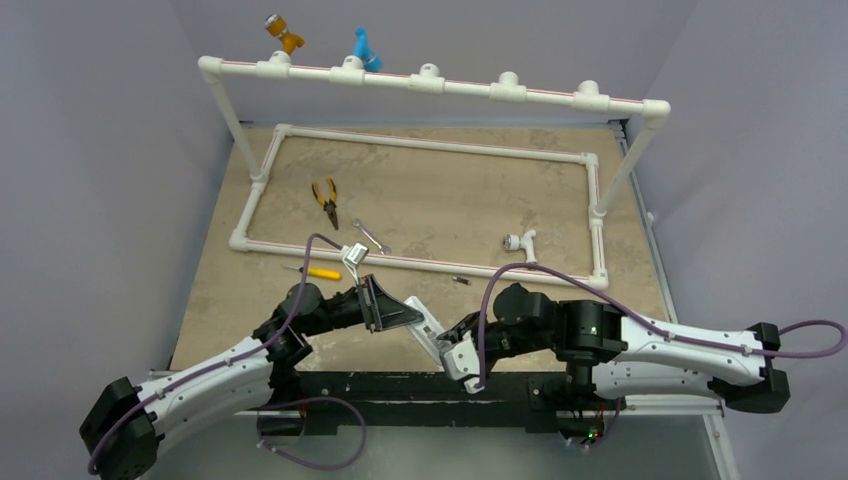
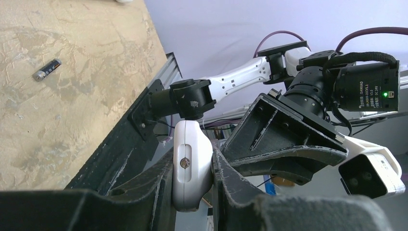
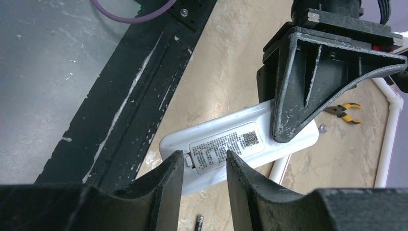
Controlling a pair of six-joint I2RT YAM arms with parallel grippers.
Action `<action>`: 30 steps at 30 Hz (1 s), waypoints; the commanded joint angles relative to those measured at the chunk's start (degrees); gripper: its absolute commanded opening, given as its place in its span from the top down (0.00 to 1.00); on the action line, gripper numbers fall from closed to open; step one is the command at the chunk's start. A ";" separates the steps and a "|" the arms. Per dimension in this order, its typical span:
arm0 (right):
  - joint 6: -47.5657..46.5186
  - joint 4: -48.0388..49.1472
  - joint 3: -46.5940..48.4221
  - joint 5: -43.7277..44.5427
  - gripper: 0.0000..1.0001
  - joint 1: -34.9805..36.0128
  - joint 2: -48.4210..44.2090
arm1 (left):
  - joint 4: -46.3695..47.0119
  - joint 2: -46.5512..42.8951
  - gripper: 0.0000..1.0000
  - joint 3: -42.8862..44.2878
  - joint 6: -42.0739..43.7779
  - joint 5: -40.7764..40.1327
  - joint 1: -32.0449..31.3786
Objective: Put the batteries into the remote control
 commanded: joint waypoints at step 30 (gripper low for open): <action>-2.93 9.84 -3.23 7.92 0.64 0.09 -5.23 | 8.15 5.11 1.00 -0.12 -1.82 3.37 0.37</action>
